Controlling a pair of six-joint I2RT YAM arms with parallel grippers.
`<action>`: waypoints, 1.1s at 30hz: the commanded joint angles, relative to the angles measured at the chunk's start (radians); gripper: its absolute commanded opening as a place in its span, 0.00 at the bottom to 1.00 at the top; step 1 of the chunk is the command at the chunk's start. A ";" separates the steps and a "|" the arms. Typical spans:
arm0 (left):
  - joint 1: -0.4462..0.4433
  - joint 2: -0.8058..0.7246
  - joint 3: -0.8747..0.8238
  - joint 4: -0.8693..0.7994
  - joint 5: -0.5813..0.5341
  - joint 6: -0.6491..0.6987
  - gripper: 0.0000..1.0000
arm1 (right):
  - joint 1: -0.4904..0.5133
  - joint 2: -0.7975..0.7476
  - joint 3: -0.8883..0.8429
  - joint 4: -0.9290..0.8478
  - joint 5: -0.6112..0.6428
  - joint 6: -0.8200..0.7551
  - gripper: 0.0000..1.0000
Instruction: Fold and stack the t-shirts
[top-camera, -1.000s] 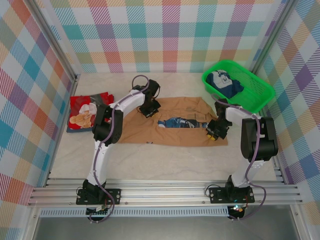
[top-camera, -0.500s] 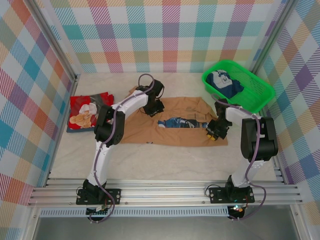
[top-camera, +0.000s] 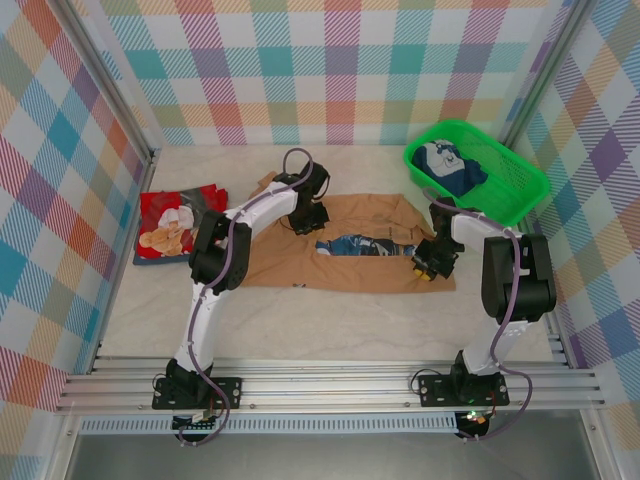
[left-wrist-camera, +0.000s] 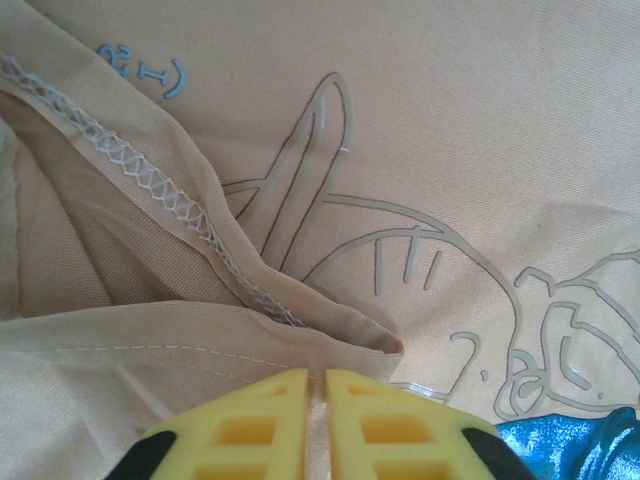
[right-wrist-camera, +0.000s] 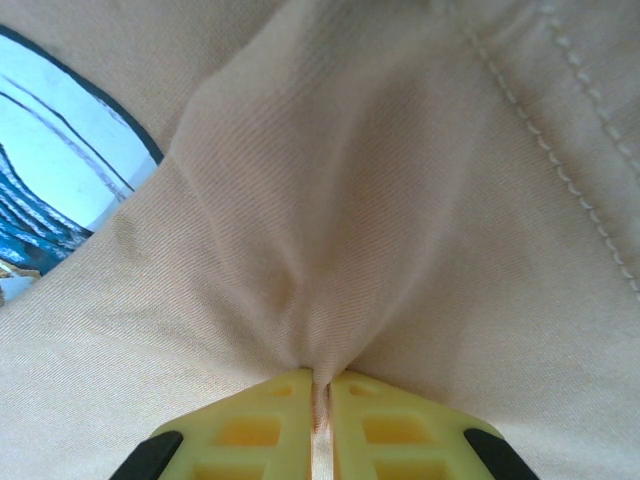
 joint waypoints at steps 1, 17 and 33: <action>0.002 0.019 0.032 -0.023 0.019 0.030 0.10 | 0.008 -0.007 -0.029 -0.043 0.013 -0.013 0.11; -0.038 0.025 0.068 -0.073 0.037 0.108 0.00 | 0.008 0.005 -0.029 -0.036 0.010 -0.008 0.11; -0.050 0.036 0.093 -0.054 0.102 0.108 0.02 | 0.008 0.012 -0.029 -0.036 0.005 -0.007 0.12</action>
